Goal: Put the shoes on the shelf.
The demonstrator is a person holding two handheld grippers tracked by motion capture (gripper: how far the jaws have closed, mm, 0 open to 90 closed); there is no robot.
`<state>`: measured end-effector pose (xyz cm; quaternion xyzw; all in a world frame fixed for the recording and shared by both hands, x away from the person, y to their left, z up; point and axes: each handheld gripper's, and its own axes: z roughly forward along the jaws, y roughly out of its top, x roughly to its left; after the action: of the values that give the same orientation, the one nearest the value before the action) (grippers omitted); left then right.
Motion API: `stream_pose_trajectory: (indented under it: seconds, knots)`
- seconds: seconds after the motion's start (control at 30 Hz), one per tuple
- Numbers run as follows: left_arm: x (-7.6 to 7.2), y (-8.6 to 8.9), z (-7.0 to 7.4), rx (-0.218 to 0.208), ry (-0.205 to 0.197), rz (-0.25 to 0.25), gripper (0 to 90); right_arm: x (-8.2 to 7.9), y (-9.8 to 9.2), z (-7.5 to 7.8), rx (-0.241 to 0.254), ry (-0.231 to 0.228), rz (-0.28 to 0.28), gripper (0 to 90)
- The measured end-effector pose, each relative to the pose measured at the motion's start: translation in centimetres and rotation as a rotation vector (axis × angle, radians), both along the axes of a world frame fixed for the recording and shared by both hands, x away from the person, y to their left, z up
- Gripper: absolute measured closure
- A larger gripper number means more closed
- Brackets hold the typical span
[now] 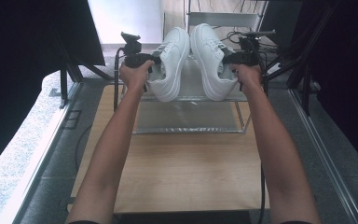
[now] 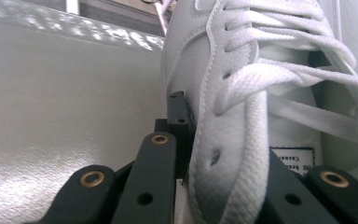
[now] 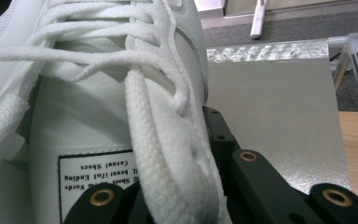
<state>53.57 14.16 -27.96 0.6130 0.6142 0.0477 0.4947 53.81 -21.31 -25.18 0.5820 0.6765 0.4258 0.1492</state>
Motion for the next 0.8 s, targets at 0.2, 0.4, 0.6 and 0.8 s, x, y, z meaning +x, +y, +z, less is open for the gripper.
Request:
stream_pose_trajectory:
  seconds: [0.2, 0.4, 0.6, 0.8]
  knots:
    - [0.4, -0.2, 0.0, 0.002, 0.007, 0.035, 83.5, 1.0, 0.1, -0.8, 0.011, 0.029, -0.081, 86.7]
    - [1.2, -1.0, -0.2, -0.004, 0.036, 0.057, 82.1, 1.8, 0.8, -1.6, 0.035, 0.057, -0.122, 86.4]
    - [1.6, -1.8, -0.4, -0.022, 0.046, 0.056, 81.0, 2.3, 1.8, -2.4, 0.076, 0.083, -0.167, 85.3]
    - [2.0, -2.2, -0.6, -0.001, 0.075, 0.075, 78.2, 2.6, 2.3, -2.6, 0.059, 0.064, -0.175, 81.8]
